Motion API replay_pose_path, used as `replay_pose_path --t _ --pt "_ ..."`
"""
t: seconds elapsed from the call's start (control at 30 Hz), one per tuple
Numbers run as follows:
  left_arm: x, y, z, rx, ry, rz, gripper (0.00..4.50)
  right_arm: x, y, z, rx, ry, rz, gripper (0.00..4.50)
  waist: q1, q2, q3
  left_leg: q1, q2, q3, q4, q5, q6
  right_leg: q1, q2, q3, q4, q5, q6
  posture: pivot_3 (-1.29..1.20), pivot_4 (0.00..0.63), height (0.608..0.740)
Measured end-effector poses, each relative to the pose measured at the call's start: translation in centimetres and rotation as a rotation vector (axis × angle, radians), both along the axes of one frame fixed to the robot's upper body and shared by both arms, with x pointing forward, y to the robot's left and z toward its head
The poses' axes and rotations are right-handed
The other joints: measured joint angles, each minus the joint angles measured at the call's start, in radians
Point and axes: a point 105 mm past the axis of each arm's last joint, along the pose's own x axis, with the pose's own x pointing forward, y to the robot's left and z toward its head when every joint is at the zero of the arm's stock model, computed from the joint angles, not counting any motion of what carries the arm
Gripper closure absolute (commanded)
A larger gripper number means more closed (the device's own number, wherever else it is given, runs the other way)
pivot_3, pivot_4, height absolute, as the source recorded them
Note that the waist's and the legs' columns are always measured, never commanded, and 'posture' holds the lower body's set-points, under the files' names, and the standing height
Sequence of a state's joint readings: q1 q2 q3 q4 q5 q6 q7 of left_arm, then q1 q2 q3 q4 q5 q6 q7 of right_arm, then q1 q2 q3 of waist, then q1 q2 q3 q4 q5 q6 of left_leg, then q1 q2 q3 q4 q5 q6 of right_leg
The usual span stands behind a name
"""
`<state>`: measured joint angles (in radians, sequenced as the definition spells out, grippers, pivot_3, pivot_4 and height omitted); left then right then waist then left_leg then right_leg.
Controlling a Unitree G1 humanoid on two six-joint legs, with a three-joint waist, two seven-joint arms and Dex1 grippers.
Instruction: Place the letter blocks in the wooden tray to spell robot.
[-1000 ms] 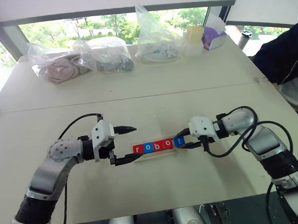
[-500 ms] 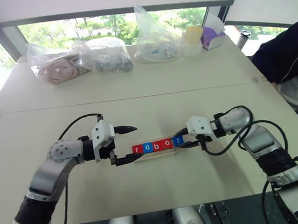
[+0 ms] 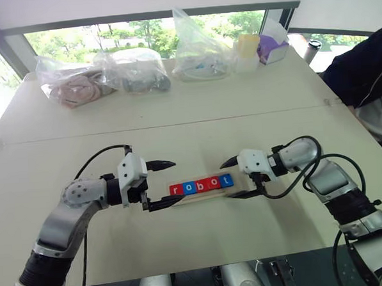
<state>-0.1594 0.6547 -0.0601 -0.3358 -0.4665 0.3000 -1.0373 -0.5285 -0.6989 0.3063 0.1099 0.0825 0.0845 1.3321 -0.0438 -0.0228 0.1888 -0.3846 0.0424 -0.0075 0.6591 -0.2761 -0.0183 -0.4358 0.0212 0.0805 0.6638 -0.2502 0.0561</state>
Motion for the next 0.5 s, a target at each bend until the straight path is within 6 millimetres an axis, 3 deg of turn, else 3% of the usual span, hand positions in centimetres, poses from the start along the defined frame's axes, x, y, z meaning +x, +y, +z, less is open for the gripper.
replay_pose_path --t 0.1,0.23,0.33,0.5 --pt "0.0 0.0 -0.1 0.001 0.006 0.004 0.0 0.2 0.0 0.3 0.004 0.0 -0.014 0.03 0.0 0.0 0.0 0.0 0.0 0.0 0.001 0.0 0.0 0.0 0.0 0.0 0.0 0.0 0.0 0.0 0.15 0.74" --pt "-0.2 0.2 -0.4 0.026 0.034 0.023 0.0 0.2 -1.3 2.8 0.039 -0.018 -0.106 0.03 0.004 0.0 0.0 -0.002 0.0 -0.001 0.002 0.0 0.0 0.0 0.0 -0.001 0.0 0.0 0.0 0.0 0.15 0.74" --pt "-0.4 0.8 -0.9 0.054 0.06 0.037 0.0 -1.1 -2.7 4.2 0.069 0.027 -0.184 0.03 0.005 0.0 0.0 -0.002 0.0 -0.001 0.002 0.0 0.0 0.0 0.0 -0.001 0.0 0.0 0.0 0.0 0.15 0.74" --pt "-0.4 2.4 -0.9 0.119 0.048 0.07 0.0 -4.1 -4.2 4.2 0.045 0.145 -0.249 0.03 0.002 0.0 0.0 -0.001 0.0 -0.001 0.002 0.0 0.0 0.001 0.0 -0.001 0.0 -0.003 -0.001 0.0 0.15 0.74"
